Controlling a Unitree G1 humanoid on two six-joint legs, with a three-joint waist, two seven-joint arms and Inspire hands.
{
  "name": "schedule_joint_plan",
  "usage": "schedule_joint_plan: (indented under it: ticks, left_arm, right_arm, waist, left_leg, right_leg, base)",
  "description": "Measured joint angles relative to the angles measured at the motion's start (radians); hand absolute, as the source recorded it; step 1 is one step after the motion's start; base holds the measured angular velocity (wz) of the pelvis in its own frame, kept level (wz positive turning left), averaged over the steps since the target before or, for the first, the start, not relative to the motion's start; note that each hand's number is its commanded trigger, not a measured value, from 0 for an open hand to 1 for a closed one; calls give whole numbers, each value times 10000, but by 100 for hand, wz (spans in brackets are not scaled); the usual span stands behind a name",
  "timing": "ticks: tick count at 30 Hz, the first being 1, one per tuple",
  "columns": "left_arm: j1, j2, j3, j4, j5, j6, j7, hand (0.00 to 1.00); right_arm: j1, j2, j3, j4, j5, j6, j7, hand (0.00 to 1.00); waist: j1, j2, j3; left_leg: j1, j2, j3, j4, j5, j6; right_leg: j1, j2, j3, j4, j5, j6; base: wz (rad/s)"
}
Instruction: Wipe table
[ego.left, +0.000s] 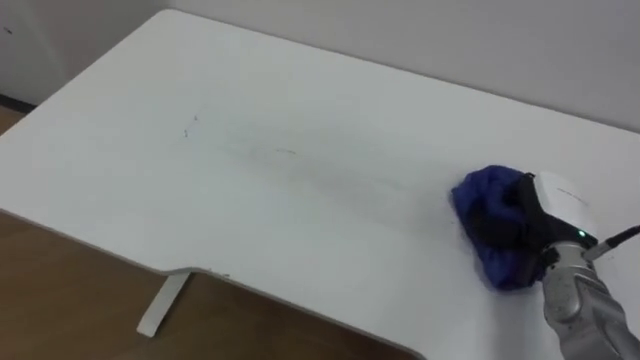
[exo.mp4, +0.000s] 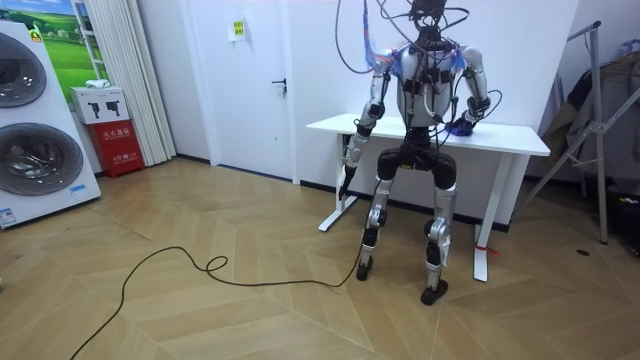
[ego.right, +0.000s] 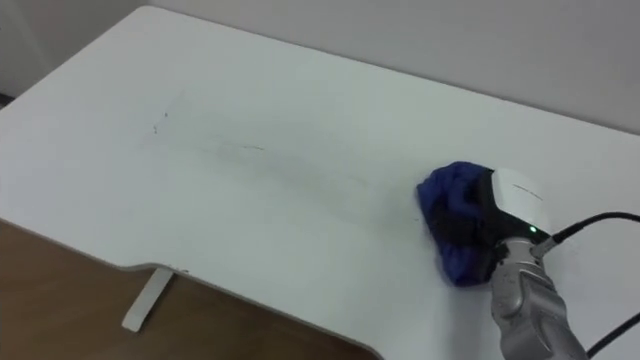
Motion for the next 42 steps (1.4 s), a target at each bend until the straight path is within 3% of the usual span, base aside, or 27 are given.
schedule_joint_plan:
  ticks: [9,12,20,31,37,42]
  left_arm:
    - [-766,-14,-479,-26,-396,-32,225,0]
    - [-815,-29,-625,-83,-605,-234,212,0]
    - [-978,-158,-691,-205,-1744,-312,217,0]
    - [-1085,-98,-676,-201,-1760,-433,219,0]
    - [-1036,-232,-62,-194,-1746,-433,126,0]
    - [-942,-256,406,-195,-1749,-428,20,0]
  right_arm:
    - [92,54,277,-107,88,72,44,0]
    - [253,65,281,-383,68,54,46,0]
    - [1411,92,214,-2519,192,67,459,0]
    - [1453,93,-96,-3574,791,44,930,0]
    - [1447,94,-1851,-4100,2088,-28,1010,0]
    - [1462,94,-3099,-4126,2254,-31,746,0]
  waist:
    - [-264,-65,8]
    - [-357,-68,3]
    - [-658,1,-28]
    - [-1181,-103,-5]
    - [-1416,-86,4]
    - [-1900,-154,14]
  left_leg:
    - [222,29,96,-48,-32,-33]
    - [243,42,134,-52,-42,-40]
    - [314,51,430,-69,-86,2]
    - [488,60,886,-187,-114,38]
    - [644,60,911,-226,-127,41]
    - [646,58,945,-243,-128,40]
  right_leg:
    - [145,34,72,-14,1,-1]
    - [146,45,112,-19,2,-2]
    - [2,33,413,20,1,2]
    - [-42,29,856,25,6,17]
    - [26,22,870,13,1,29]
    - [-38,16,885,3,-27,67]
  base:
    - [-3]
    - [-4]
    - [-10]
    - [-11]
    - [0]
    - [0]
